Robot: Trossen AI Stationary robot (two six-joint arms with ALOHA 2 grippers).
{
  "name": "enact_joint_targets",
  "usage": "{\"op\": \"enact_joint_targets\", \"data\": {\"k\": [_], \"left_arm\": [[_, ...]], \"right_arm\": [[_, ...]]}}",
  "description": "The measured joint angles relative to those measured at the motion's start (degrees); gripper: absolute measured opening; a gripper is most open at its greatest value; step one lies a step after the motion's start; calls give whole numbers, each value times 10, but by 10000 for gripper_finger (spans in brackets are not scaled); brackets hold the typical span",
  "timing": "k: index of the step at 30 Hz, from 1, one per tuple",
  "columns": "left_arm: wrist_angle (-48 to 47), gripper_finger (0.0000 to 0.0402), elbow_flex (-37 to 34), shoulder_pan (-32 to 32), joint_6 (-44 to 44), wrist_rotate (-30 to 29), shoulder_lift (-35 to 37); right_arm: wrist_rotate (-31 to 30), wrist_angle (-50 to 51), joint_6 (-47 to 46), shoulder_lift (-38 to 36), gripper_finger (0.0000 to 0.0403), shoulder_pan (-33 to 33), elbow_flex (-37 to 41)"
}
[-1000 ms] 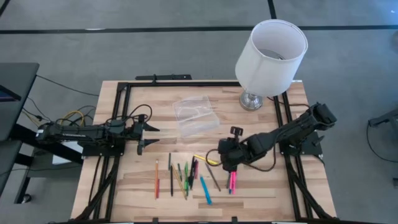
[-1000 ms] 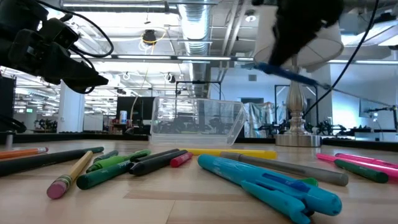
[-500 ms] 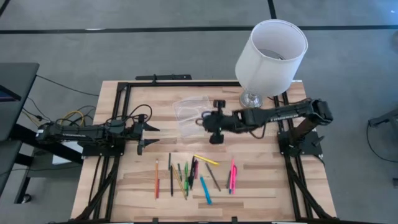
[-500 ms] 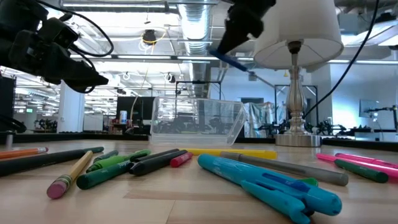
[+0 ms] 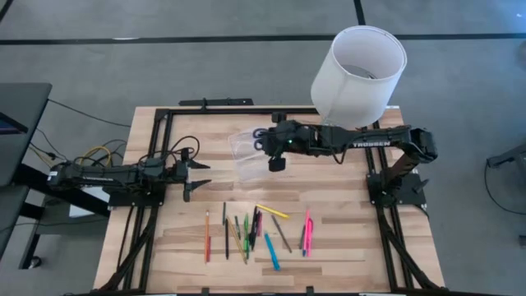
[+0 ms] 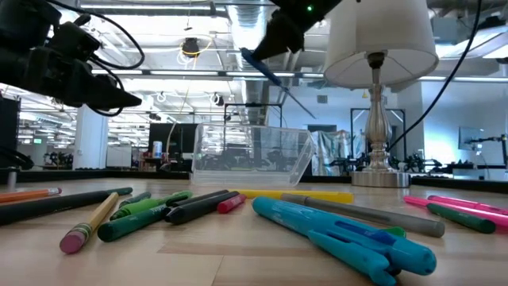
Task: Pick & place school supplies into a supply box
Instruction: Put the scissors into the supply box
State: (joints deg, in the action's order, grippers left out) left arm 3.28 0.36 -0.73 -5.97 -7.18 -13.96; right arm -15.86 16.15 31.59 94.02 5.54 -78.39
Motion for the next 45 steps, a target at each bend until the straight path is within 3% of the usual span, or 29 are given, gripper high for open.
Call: {"op": "enact_joint_targets", "data": {"k": [11, 18, 45], "left_arm": [[1, 219, 0, 0, -9, -2, 1], [1, 219, 0, 0, -4, -8, -2], [1, 219, 0, 0, -4, -12, -2]], "right_arm": [[65, -73, 19, 57, 68, 29, -1], [69, -88, 24, 112, 68, 30, -11], [122, 17, -107, 132, 68, 28, -33]]}}
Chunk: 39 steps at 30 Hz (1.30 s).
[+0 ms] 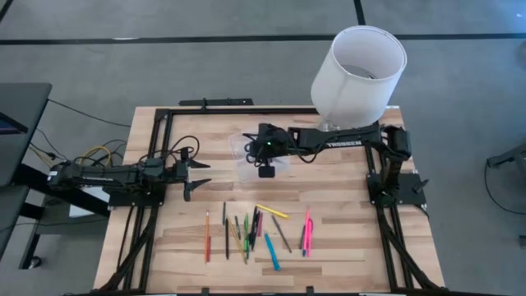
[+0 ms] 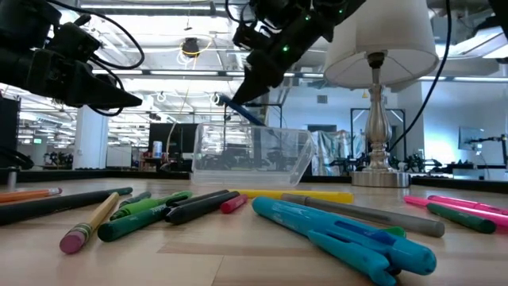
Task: Pick & place school supplies into a supply box
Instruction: Put the scissors into the supply box
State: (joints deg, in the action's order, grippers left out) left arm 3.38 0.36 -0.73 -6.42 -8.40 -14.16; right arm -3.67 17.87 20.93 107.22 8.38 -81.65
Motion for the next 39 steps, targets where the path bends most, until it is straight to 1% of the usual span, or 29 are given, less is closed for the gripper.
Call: {"op": "enact_joint_targets", "data": {"k": [5, 7, 9, 11, 13, 19, 28, 30, 34, 39], "left_arm": [[0, 219, 0, 0, 0, 0, 0], [0, 219, 0, 0, 0, 0, 0], [0, 219, 0, 0, 0, 0, 0], [0, 219, 0, 0, 0, 0, 0], [0, 219, 0, 0, 0, 0, 0], [0, 219, 0, 0, -4, -2, -1], [1, 219, 0, 0, -5, -13, -1], [1, 219, 0, 0, -5, -13, -1], [1, 219, 0, 0, -5, -13, -1], [1, 219, 0, 0, -11, -14, -1]], "right_arm": [[22, 5, -11, 13, 68, 4, 1], [23, -11, -13, 25, 68, 4, -2], [25, 10, -16, 32, 68, 4, 3], [38, -9, -16, 47, 68, 4, 0], [47, -1, -20, 60, 68, 4, 0], [51, -4, -20, 99, 68, 4, 0], [53, 8, -8, 102, 68, -2, 1], [62, 12, 1, 102, 68, -5, 1], [70, 19, 15, 117, 68, -9, 1], [69, 1, 29, 132, 68, -16, 1]]}}
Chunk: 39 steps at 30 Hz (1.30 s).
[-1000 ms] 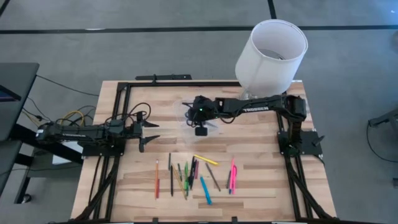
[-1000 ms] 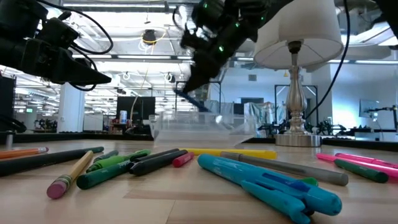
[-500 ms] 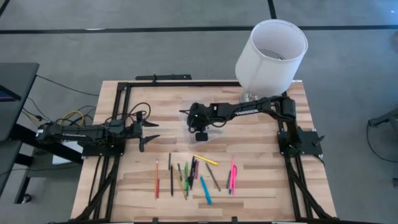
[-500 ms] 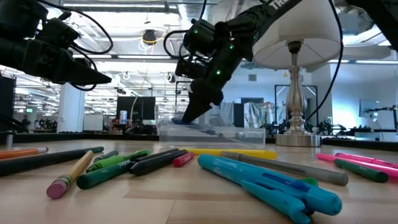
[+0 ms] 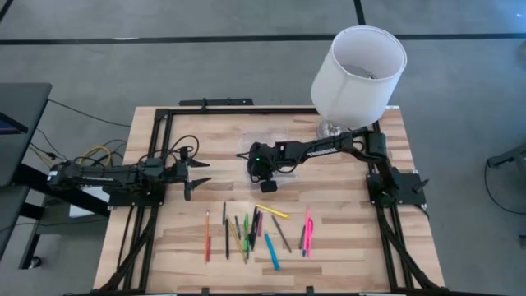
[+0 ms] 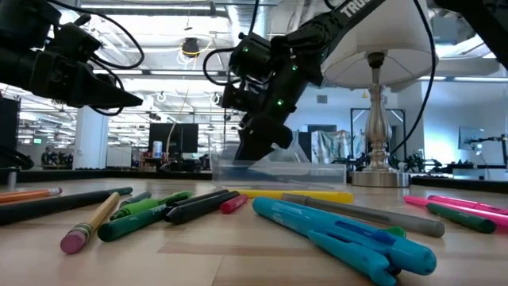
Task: Pick & place school supplies into a supply box
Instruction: Put the scissors into the supply box
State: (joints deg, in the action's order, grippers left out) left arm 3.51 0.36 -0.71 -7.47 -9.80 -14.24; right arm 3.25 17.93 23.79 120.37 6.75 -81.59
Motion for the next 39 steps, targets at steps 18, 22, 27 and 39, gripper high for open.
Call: {"op": "enact_joint_targets", "data": {"k": [18, 22, 27, 39], "left_arm": [[1, 219, 0, 0, 0, -11, 0], [1, 219, 0, 0, 0, -11, 0], [1, 219, 0, 0, 0, -11, 0], [1, 219, 0, 0, -1, -11, 0]], "right_arm": [[-17, -64, -42, 9, 68, 35, 0], [-18, -69, -82, 9, 68, 48, 0], [-18, -69, -99, 9, 68, 54, 0], [-16, -76, -104, 9, 133, 53, 0]]}}
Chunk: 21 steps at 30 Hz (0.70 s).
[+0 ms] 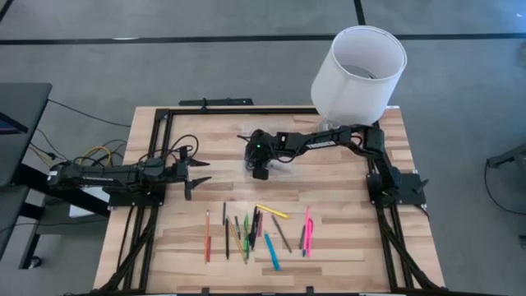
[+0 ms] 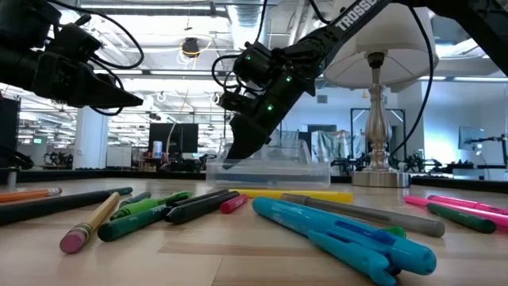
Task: Pick & place school supplies into a supply box
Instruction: Put the scissors into the supply box, then put the orange pencil into the supply box
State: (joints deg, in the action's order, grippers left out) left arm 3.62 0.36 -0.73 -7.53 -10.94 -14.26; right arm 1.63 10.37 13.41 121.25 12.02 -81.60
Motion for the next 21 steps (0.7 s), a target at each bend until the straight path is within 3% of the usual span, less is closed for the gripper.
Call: {"op": "enact_joint_targets", "data": {"k": [8, 21], "left_arm": [[0, 219, 0, 0, 0, 0, 0], [0, 219, 0, 0, -4, 0, 0]], "right_arm": [[0, -13, 5, 0, 159, -4, 0], [-2, 36, 7, -47, 145, -15, -1]]}}
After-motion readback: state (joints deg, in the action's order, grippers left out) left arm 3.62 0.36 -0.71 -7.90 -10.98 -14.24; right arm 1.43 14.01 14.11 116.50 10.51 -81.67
